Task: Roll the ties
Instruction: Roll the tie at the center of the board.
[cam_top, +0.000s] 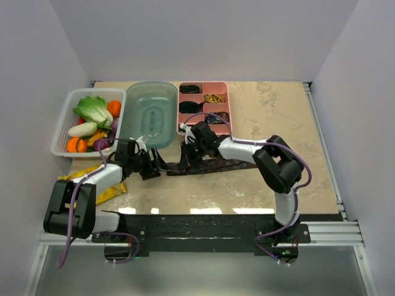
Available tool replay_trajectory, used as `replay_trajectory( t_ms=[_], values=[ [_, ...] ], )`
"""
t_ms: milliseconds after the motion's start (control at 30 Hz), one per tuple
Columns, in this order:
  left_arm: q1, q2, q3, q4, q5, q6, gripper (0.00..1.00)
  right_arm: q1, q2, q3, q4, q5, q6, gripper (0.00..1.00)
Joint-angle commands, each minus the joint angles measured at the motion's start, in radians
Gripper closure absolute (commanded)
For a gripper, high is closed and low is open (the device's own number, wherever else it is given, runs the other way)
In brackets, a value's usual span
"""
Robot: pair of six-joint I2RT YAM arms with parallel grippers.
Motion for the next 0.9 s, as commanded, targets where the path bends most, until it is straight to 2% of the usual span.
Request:
replay_trajectory(
  t_ms=[0, 433, 867],
  values=[
    [0.010, 0.030, -0.026, 0.109, 0.039, -0.019, 0.27, 0.000, 0.010, -0.024, 0.015, 0.025, -0.024, 1.00],
    [0.004, 0.072, -0.058, 0.227, 0.011, -0.050, 0.34, 0.001, 0.042, -0.028, 0.003, 0.032, -0.025, 1.00],
    [-0.125, 0.173, -0.078, 0.413, -0.029, -0.128, 0.44, 0.000, 0.057, -0.016, -0.009, 0.022, -0.022, 1.00]
  ],
)
